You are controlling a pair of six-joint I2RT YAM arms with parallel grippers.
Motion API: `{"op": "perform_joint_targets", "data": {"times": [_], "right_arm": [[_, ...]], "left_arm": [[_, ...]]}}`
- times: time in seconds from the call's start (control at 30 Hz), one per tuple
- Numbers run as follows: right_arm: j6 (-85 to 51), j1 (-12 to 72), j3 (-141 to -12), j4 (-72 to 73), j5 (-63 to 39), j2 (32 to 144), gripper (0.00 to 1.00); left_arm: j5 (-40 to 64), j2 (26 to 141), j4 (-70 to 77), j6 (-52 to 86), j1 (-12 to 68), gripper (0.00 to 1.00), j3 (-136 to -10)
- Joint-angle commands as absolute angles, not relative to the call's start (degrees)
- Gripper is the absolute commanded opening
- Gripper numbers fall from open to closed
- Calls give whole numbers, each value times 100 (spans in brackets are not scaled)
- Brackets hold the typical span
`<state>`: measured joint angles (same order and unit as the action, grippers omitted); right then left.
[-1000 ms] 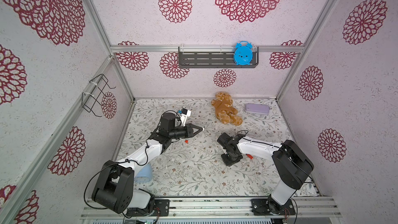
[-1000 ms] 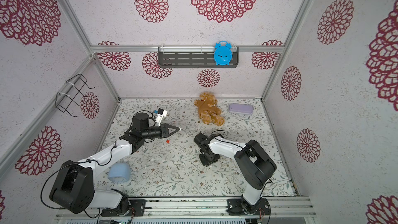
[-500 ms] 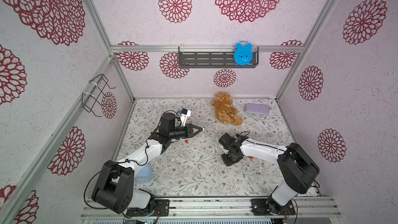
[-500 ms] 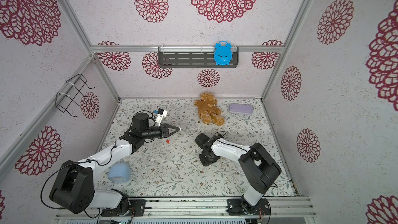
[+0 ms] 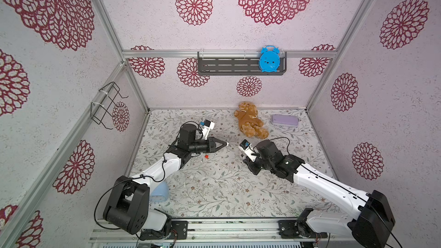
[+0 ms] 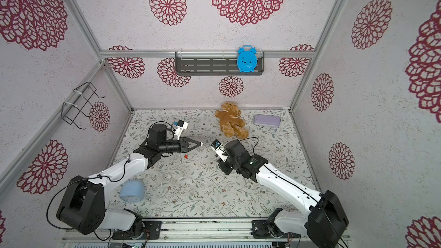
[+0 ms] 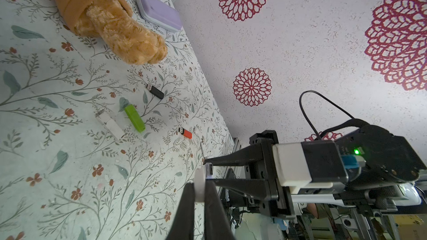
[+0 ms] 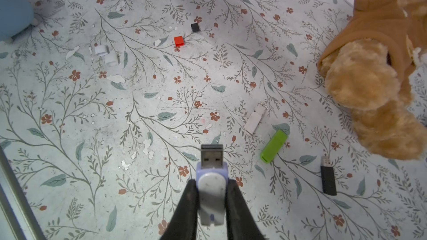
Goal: Close the usb drive cover
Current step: Pick up the USB drive from the center of the board, then close the cover of the USB drive.
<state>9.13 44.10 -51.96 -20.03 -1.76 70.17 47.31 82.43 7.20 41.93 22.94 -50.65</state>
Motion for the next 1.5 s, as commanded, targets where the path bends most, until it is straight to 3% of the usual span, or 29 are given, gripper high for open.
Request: {"op": "perform_joint_targets", "data": {"times": [0.0,0.77,1.47], "right_arm": [[1406,4447,-5524,-1914,-234,7090,22],[1248,4640,-6629,-2199,60,8046,21],[1176,4781,-6721,-2042,447,8060,21]], "left_arm": [[4820,8331,677,4078,2374,7,-5236],[4852,8590,369,3924,2566,7,-5528],[4795,8644,246,3824,2601,7,-5528]]}}
